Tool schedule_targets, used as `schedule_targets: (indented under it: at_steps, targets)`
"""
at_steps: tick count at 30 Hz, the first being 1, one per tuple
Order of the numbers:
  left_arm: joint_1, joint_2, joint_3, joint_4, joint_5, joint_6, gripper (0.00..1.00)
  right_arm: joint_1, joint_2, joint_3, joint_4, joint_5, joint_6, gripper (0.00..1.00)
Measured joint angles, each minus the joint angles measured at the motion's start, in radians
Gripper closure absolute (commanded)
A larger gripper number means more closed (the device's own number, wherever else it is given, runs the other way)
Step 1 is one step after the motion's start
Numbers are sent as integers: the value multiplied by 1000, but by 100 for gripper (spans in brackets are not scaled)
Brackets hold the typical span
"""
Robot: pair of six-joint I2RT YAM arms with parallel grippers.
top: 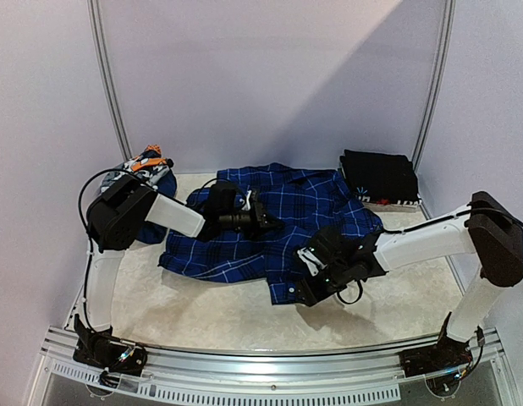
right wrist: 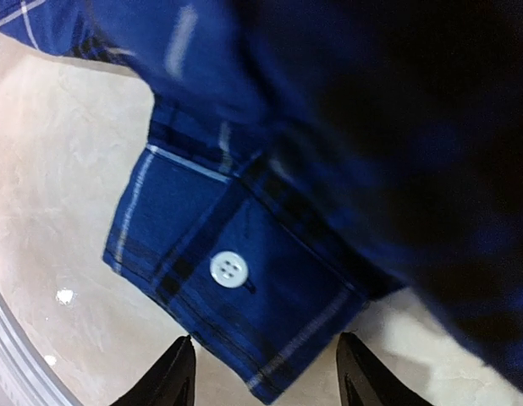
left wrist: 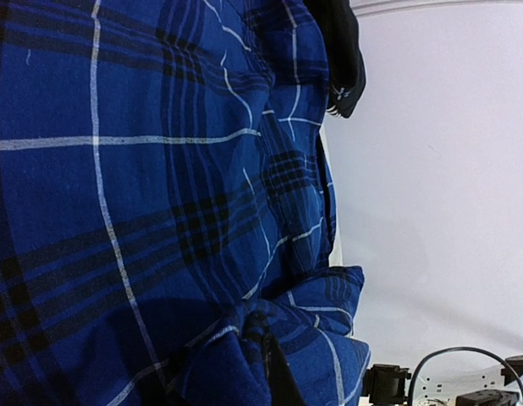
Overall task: Fold and stack the mixed laundry pile
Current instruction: Place the flattened shirt at the center of the board.
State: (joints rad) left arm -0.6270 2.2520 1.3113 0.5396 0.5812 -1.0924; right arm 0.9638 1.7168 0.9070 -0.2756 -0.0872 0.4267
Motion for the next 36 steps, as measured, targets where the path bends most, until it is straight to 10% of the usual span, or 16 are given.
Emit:
schedule_targets:
  at_steps: [11,19,36]
  targets:
    - [0,0,-18,-14,-36,33,100,69,90,94,-32,167,81,99]
    - [-10,-28,-61,-72,-76,89,98,70,5,40,-89,162,80,100]
    - [-189,-410,-188,-368,-329,370,67,71,-806,155,-338,277,9,100]
